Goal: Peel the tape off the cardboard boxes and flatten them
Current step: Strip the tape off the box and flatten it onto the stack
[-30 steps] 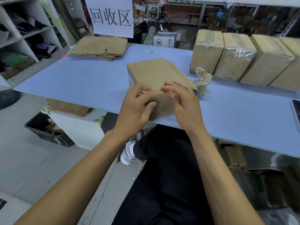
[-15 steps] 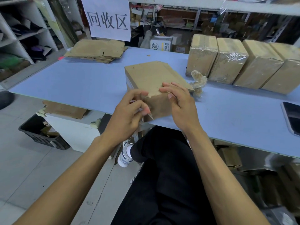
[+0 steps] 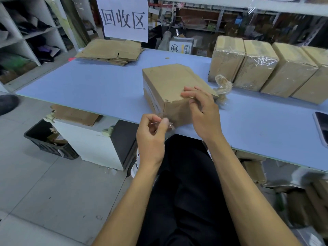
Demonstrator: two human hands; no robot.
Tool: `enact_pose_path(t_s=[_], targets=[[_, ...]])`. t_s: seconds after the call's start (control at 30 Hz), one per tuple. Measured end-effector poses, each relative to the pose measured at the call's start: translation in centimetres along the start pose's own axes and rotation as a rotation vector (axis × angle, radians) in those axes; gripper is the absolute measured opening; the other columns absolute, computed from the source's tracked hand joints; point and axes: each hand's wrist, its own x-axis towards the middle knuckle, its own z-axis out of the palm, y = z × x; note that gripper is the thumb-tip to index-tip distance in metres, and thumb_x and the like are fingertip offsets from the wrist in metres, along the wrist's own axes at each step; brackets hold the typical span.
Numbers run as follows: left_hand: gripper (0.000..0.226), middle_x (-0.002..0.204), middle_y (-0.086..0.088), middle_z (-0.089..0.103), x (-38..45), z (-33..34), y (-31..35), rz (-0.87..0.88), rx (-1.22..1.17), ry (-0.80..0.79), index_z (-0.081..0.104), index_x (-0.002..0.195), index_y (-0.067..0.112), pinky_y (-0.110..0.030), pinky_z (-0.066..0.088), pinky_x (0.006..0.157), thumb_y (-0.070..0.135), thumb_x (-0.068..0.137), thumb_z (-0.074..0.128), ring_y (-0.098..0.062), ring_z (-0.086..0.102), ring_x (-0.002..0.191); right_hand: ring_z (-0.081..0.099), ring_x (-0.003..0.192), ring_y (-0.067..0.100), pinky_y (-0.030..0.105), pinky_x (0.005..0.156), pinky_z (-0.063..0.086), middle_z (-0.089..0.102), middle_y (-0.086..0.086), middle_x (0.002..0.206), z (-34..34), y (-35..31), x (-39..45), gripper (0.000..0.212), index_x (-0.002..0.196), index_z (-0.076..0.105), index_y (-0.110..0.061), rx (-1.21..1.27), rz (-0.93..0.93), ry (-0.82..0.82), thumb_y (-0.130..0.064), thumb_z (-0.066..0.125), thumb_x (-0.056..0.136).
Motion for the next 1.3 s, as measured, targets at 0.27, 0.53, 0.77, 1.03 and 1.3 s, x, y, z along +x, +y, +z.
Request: enact_pose_path(t_s=[0.27, 0.53, 0.77, 1.03, 1.3], targets=[[0.034, 0.056, 0.007, 0.059, 1.7, 2.0, 1.1, -0.072, 0.017, 0.258, 0.048, 0.067, 0.015, -0.03, 0.048, 0.062, 0.006, 0.08, 0.077, -0.01, 0.055, 0.052, 0.043, 0.133, 0.002, 0.011, 0.107, 0.029, 0.065, -0.019, 0.118, 0.9, 0.0, -0.3, 0.037, 0.103, 0.071, -0.024, 0.014, -0.007, 0.07, 0.001, 0.047, 0.09], [0.033, 0.06, 0.009, 0.06, 2.4, 0.7, -1.7, -0.15, -0.165, 0.204, 0.053, 0.072, 0.016, -0.028, 0.049, 0.065, -0.01, 0.085, 0.07, -0.011, 0.059, 0.057, 0.043, 0.133, 0.003, 0.013, 0.108, 0.031, 0.066, -0.014, 0.121, 0.8, 0.2, -0.7, 0.035, 0.106, 0.073, -0.018, -0.009, -0.043, 0.053, 0.002, 0.048, 0.09], [0.028, 0.071, -0.01, 0.059, 2.1, 0.3, -2.8, -0.253, -0.21, 0.196, 0.057, 0.075, 0.014, -0.041, 0.051, 0.075, -0.01, 0.087, 0.068, -0.023, 0.059, 0.065, 0.043, 0.131, -0.003, 0.011, 0.106, 0.032, 0.068, -0.019, 0.119, 0.5, 0.1, -0.6, 0.036, 0.102, 0.074, -0.023, 0.027, -0.003, 0.033, 0.001, 0.05, 0.087], [0.023, 0.075, -0.008, 0.062, 0.9, 0.5, -1.6, -0.338, -0.21, 0.166, 0.068, 0.103, 0.014, -0.032, 0.056, 0.074, -0.006, 0.094, 0.06, -0.011, 0.061, 0.061, 0.044, 0.13, -0.001, 0.011, 0.107, 0.032, 0.067, -0.019, 0.118, 0.1, -1.0, -0.6, 0.038, 0.099, 0.074, -0.025, 0.018, 0.033, 0.012, 0.002, 0.051, 0.087], [0.031, 0.073, 0.0, 0.066, 0.5, -0.7, -0.1, -0.515, -0.321, 0.141, 0.066, 0.084, 0.009, -0.031, 0.05, 0.077, 0.029, 0.103, 0.051, -0.019, 0.059, 0.076, 0.054, 0.121, 0.019, 0.041, 0.101, 0.047, 0.061, -0.021, 0.106, 0.0, -3.7, -0.1, 0.026, 0.088, 0.067, -0.023, -0.096, 0.097, -0.062, -0.047, 0.072, 0.08]])
